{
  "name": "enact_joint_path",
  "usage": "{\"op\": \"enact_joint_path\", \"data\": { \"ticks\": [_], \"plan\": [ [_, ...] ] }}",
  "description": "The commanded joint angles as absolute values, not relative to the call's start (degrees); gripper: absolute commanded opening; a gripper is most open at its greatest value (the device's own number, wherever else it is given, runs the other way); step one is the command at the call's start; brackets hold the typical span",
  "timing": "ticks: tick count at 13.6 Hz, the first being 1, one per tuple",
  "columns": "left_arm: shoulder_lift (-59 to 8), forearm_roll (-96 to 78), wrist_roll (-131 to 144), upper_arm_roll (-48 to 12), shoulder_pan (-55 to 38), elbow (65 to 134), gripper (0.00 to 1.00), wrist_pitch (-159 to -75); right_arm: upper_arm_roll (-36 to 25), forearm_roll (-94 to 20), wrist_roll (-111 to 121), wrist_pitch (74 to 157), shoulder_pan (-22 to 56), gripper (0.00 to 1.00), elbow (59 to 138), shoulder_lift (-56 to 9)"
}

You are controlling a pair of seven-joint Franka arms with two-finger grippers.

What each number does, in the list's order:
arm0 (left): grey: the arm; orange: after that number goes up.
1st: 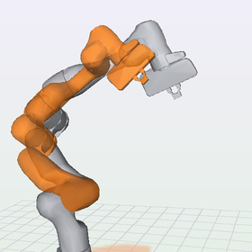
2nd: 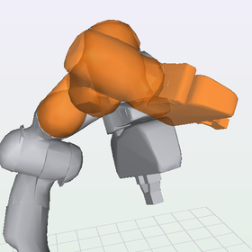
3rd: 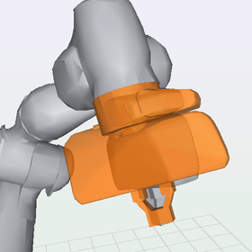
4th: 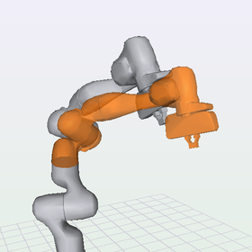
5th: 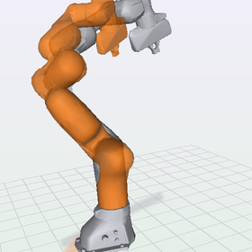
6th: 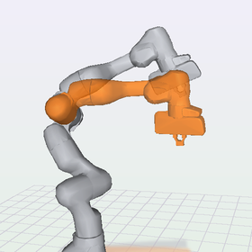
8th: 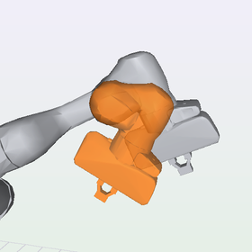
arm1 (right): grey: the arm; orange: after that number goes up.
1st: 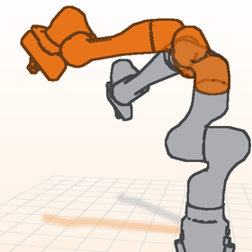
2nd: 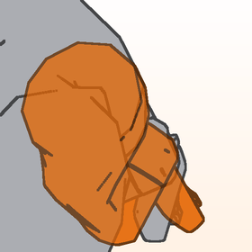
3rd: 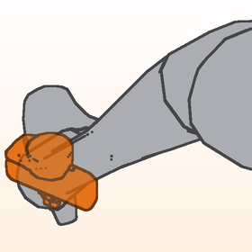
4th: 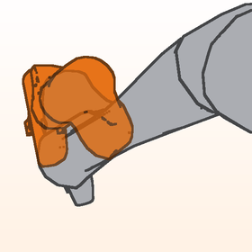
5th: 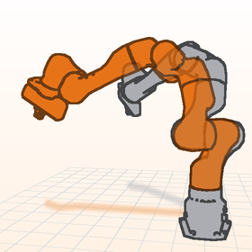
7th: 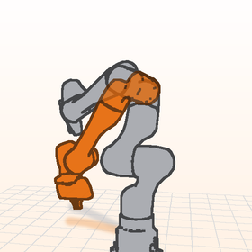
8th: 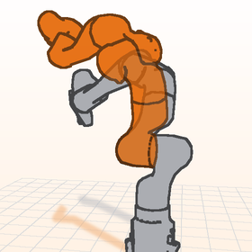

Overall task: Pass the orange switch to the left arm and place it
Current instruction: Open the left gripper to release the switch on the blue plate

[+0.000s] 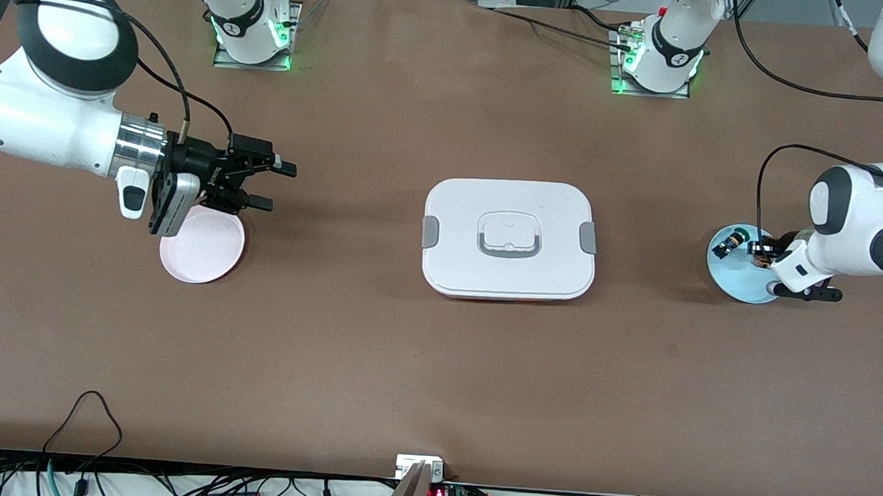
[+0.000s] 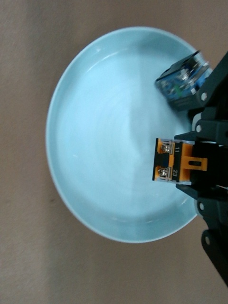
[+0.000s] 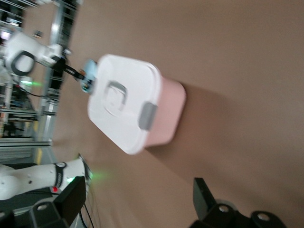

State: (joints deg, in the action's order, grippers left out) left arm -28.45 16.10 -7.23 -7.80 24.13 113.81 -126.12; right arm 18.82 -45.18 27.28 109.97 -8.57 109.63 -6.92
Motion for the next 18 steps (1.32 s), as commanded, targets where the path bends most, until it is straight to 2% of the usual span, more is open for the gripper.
{"op": "enact_joint_path", "data": {
  "ticks": [1,3,4,6,7,8,10,13,16,18],
  "plan": [
    [-31.0,19.1,-7.0,-7.0,24.0,110.7,0.05,-127.6,19.0,-33.3,17.6,104.6,-8.9,1.0,107.9,-6.2],
    [-32.2,20.0,-7.1,-6.5,24.0,110.7,0.13,-130.3,18.6,-22.7,11.0,100.7,-9.1,1.0,105.6,-6.4],
    [-32.3,20.1,-7.1,-6.3,24.0,110.7,0.25,-130.8,18.6,-18.8,9.4,99.7,-9.1,1.0,104.5,-6.4],
    [-32.1,19.5,-7.1,-6.3,24.0,110.3,0.43,-130.8,18.5,-11.4,4.9,97.3,-9.0,1.0,102.4,-6.4],
    [-32.0,19.4,-7.1,-6.3,24.0,109.5,0.61,-130.9,18.5,-8.4,3.5,96.3,-8.9,1.0,100.9,-6.4],
    [-31.8,19.0,-7.1,-6.3,24.1,109.3,1.0,-131.0,18.5,-4.0,3.4,94.7,-8.8,1.0,98.6,-6.5],
    [-30.5,18.5,-7.0,-6.3,24.2,108.9,1.0,-130.7,18.5,4.2,3.8,92.7,-8.7,1.0,95.2,-6.5],
    [-25.2,18.4,-6.9,-7.6,23.9,106.9,1.0,-127.6,9.3,4.2,2.8,93.9,-6.2,1.0,90.8,-7.6],
    [-17.3,8.5,-7.1,-9.5,20.8,99.5,1.0,-111.6,-2.4,3.3,0.5,94.5,1.0,1.0,88.8,-8.3],
    [-12.3,4.2,-7.1,-9.5,19.3,95.7,1.0,-105.1,-10.9,0.4,-0.8,94.0,7.5,1.0,88.8,-7.9]
  ]
}}
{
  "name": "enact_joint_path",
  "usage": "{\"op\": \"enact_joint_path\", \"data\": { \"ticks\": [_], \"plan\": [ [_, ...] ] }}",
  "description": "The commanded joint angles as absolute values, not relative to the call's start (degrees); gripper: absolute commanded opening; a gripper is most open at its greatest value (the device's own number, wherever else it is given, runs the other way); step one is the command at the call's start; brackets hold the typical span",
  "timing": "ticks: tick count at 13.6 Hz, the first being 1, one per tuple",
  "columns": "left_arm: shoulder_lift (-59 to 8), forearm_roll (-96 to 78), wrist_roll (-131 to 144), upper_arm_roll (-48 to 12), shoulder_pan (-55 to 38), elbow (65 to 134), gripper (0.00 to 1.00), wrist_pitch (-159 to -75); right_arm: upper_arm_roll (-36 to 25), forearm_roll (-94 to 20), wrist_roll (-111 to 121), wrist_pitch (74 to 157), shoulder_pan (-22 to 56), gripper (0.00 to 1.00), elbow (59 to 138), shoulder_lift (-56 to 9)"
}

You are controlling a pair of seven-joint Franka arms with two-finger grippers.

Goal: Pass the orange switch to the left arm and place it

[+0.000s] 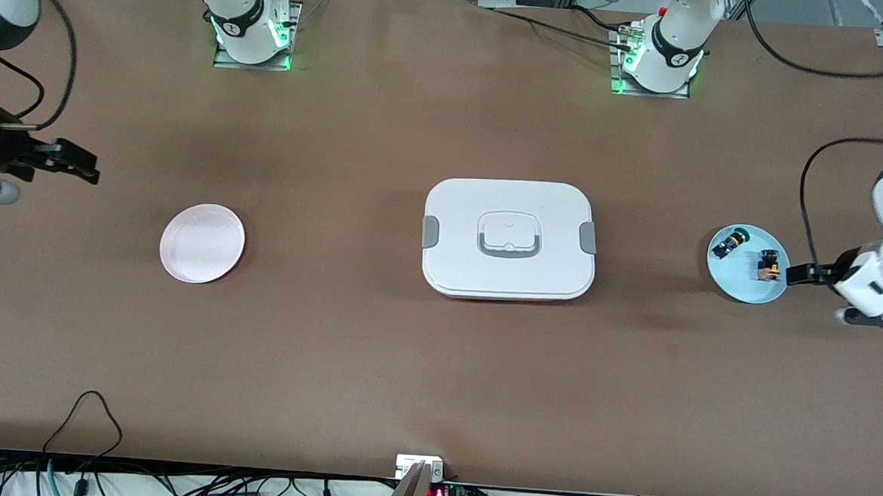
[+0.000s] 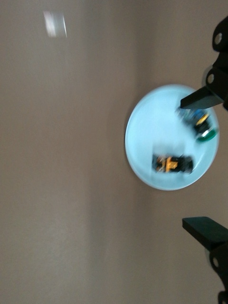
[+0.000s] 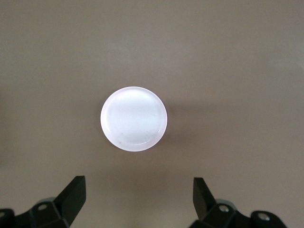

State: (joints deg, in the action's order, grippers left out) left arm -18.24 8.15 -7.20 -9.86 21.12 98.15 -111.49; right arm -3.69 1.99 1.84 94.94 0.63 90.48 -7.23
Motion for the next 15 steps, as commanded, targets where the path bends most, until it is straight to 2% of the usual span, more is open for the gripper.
{"op": "enact_joint_path", "data": {
  "ticks": [1,3,6,8,10,11,15],
  "plan": [
    [-10.0,3.4,-7.0,-9.1,17.6,94.1,1.0,-102.5,-12.3,0.7,-0.1,94.1,9.3,1.0,89.4,-7.6],
    [-4.7,3.3,-6.3,-9.0,14.9,91.2,1.0,-95.9,-12.5,1.0,2.1,94.9,9.2,1.0,92.4,-6.3],
    [1.3,3.3,-3.3,-8.7,11.0,91.0,1.0,-89.5,-12.6,1.0,2.2,95.3,9.4,1.0,94.4,-4.3],
    [1.9,2.6,0.0,-8.3,9.4,91.1,1.0,-88.2,-12.6,1.0,1.6,95.9,9.3,1.0,97.9,-1.3],
    [1.5,1.2,0.4,-8.2,9.5,92.0,1.0,-88.7,-12.7,1.0,1.8,102.2,9.1,1.0,105.0,2.5],
    [1.4,0.4,0.4,-8.0,9.5,92.1,1.0,-88.7,-12.7,1.0,1.8,102.8,9.2,1.0,106.1,3.6],
    [1.0,-0.9,0.5,-8.0,9.6,91.9,1.0,-88.7,-12.6,1.0,1.8,97.3,9.3,1.0,101.7,2.6]
  ]
}}
